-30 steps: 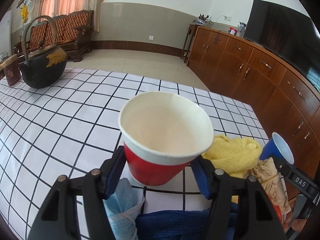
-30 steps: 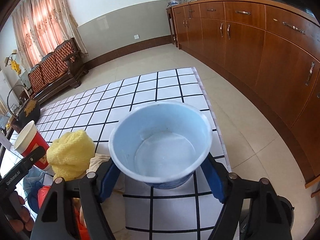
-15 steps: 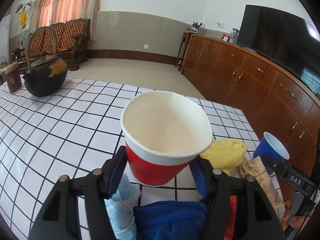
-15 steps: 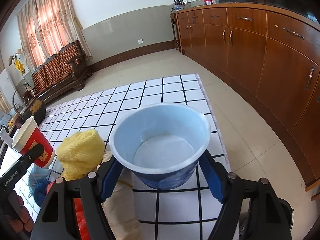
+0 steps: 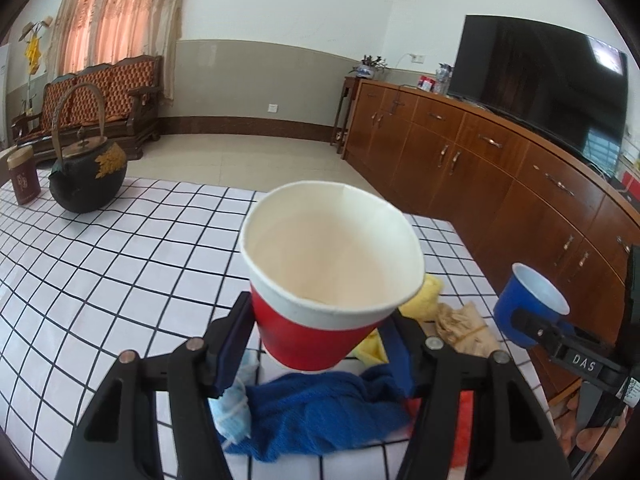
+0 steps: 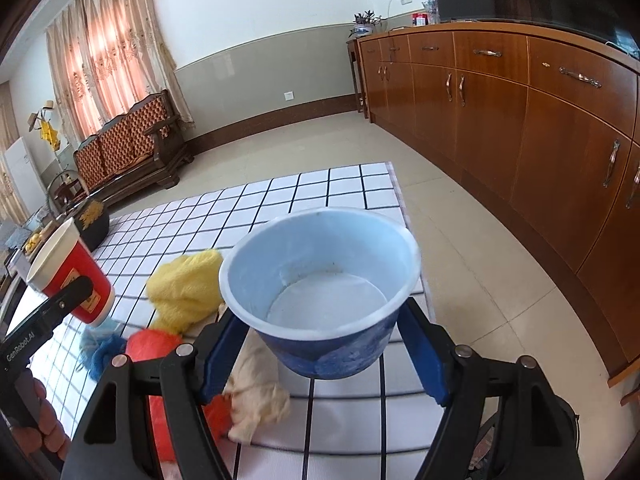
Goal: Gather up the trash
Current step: 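Carry the cup with left tool while right tool carries the bowl to the black bin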
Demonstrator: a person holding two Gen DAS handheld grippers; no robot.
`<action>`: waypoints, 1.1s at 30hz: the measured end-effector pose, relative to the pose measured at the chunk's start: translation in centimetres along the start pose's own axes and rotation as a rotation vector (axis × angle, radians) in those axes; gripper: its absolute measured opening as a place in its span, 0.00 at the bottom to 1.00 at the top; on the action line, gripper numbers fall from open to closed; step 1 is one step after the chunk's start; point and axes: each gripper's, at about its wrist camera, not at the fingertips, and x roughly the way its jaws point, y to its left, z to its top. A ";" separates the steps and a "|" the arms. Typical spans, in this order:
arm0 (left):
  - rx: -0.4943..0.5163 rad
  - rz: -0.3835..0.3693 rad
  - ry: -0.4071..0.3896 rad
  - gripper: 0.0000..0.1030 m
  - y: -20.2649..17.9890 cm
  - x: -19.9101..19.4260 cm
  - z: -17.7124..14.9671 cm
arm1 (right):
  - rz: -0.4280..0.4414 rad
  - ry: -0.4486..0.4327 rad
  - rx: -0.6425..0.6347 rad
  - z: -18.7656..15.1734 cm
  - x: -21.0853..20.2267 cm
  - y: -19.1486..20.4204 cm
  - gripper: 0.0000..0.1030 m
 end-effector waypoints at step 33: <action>0.124 -0.240 0.094 0.61 -12.3 -7.3 -6.3 | -0.072 -0.024 0.100 -9.0 -12.7 -9.4 0.74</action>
